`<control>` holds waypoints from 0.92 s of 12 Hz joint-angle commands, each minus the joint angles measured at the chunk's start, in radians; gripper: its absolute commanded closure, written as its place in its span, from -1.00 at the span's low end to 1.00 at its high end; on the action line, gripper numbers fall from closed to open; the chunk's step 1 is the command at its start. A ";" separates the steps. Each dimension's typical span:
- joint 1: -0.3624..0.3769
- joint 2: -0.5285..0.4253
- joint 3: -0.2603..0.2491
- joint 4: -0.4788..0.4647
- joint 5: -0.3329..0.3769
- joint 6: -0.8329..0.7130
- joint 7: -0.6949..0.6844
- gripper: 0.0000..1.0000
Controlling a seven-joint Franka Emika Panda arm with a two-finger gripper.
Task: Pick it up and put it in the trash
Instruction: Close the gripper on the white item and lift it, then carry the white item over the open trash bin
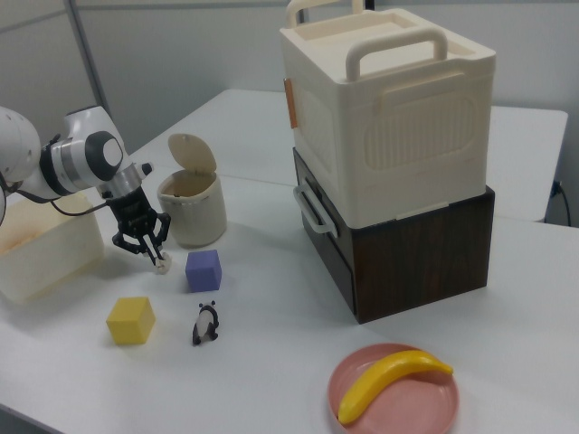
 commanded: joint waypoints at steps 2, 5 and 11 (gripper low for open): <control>0.006 -0.013 0.001 0.008 -0.007 0.008 0.052 1.00; 0.045 -0.164 0.004 0.081 0.062 -0.165 0.087 1.00; -0.076 -0.216 -0.002 0.175 0.105 -0.194 0.100 1.00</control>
